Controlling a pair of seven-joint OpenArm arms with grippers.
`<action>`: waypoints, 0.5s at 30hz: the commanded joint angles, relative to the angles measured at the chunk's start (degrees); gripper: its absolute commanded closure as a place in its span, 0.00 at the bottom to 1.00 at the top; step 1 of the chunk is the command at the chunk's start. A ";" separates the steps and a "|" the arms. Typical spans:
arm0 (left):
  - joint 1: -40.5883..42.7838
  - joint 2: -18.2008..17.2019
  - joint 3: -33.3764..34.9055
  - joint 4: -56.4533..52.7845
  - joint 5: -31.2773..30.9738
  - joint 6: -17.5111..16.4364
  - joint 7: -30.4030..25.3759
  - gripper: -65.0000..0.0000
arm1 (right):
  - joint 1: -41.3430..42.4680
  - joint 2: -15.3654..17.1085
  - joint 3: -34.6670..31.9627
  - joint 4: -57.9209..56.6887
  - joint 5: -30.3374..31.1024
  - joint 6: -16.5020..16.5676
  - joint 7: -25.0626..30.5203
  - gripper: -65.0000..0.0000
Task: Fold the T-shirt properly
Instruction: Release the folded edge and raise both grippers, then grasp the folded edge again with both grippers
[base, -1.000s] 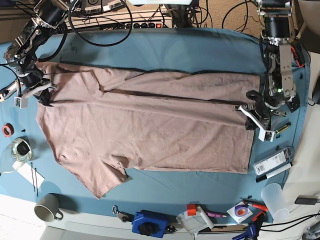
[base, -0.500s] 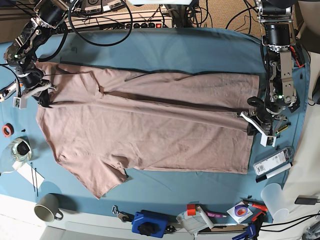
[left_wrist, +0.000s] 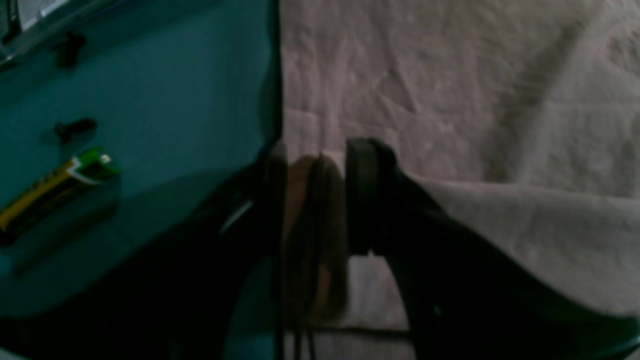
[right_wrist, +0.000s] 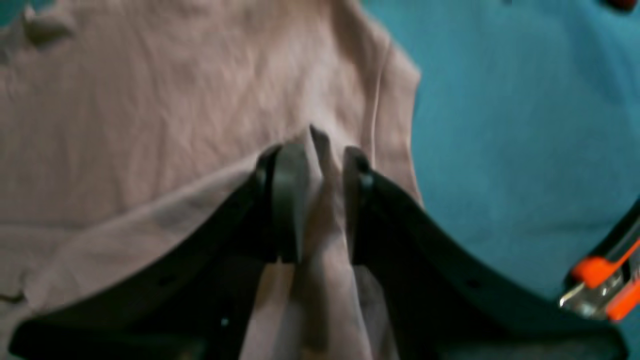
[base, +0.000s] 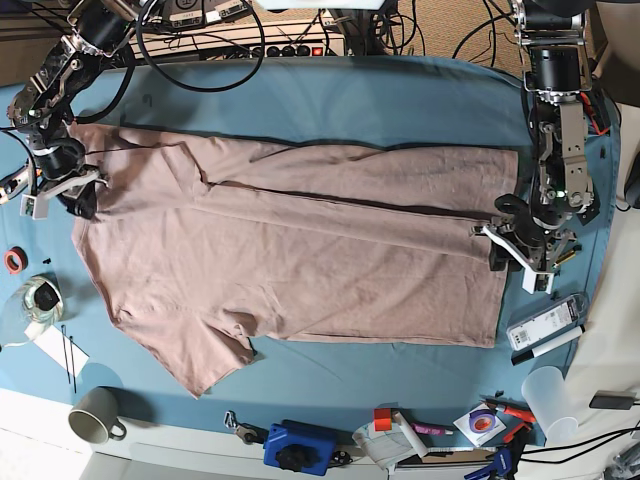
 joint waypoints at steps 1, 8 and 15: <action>-1.31 -0.76 -0.22 0.98 -0.37 0.00 -1.33 0.68 | 1.20 1.57 0.33 0.81 1.01 0.09 1.27 0.77; -1.31 -0.76 -0.28 5.11 -0.39 0.61 5.07 0.68 | 3.30 5.25 0.39 0.83 7.93 0.20 -1.92 0.77; -1.25 -0.76 -0.26 14.38 -0.33 0.61 11.15 0.68 | 4.55 7.21 0.44 3.15 11.76 0.42 -6.54 0.77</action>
